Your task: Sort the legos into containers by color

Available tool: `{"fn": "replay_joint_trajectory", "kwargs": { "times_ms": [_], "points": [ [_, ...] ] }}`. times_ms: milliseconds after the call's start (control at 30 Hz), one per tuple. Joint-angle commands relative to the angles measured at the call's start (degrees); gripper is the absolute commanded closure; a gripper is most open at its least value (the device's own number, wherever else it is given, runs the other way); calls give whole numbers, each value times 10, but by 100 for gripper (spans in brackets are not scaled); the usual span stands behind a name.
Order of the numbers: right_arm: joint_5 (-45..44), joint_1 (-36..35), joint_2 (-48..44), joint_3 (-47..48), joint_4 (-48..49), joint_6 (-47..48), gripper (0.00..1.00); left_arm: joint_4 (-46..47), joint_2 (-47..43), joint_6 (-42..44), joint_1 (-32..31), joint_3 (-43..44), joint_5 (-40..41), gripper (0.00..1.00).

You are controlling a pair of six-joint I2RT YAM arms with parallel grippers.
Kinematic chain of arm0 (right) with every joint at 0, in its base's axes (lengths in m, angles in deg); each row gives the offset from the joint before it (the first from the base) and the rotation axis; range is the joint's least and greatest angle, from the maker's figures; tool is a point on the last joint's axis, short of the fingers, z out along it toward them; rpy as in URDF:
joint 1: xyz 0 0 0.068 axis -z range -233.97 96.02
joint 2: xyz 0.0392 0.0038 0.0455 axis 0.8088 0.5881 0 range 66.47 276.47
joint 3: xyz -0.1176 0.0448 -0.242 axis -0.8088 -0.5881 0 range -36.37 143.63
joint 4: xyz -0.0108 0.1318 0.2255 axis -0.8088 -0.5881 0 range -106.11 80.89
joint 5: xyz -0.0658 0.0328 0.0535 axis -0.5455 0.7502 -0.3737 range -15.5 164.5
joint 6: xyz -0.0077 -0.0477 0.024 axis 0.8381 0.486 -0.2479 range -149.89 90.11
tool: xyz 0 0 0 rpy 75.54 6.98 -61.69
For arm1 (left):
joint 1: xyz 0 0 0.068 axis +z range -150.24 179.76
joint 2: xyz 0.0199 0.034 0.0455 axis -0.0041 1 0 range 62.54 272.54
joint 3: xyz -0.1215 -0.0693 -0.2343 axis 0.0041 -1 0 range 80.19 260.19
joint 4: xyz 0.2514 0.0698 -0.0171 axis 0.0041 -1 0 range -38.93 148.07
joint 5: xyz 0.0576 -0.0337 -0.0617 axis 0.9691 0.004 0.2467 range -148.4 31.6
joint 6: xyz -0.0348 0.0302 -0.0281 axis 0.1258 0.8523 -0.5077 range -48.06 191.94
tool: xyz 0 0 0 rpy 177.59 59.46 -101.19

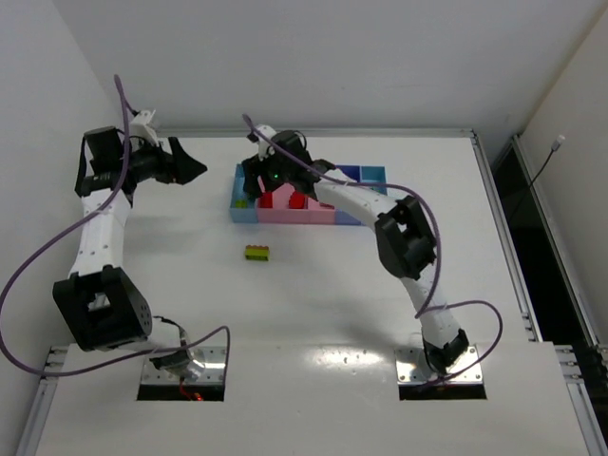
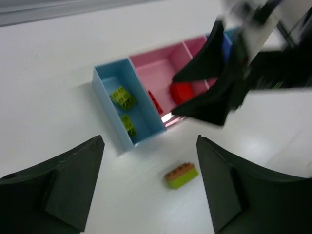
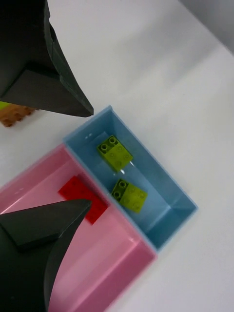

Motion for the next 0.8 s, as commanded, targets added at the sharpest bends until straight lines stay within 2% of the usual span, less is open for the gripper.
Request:
{"fn": "replay_joint_trajectory", "kwargs": {
  "times_ms": [0,167,200,300,367,500,733,767],
  "points": [
    [-49,28,-144,-58,26,8,30,-172,-33,225,-25,-5,-13,20],
    [-49,77,-290,-191,-3,8,30,-320,-39,403,-81,-10,36,37],
    [-49,87,-310,-208,-3,2,30,-321,-39,425,-91,-17,42,37],
    [-32,127,-378,-270,-26,-3,30,-400,-22,513,-132,-22,59,38],
    [-21,161,-406,-308,-26,-9,30,-429,-6,584,-154,-28,75,35],
    [9,206,-447,-351,-26,-14,30,-459,30,638,-216,-22,110,24],
    [79,262,-476,-388,-31,-26,30,-417,66,664,-255,-28,172,24],
    [88,268,-476,-394,-38,-33,30,-379,66,664,-260,-35,180,24]
  ]
}}
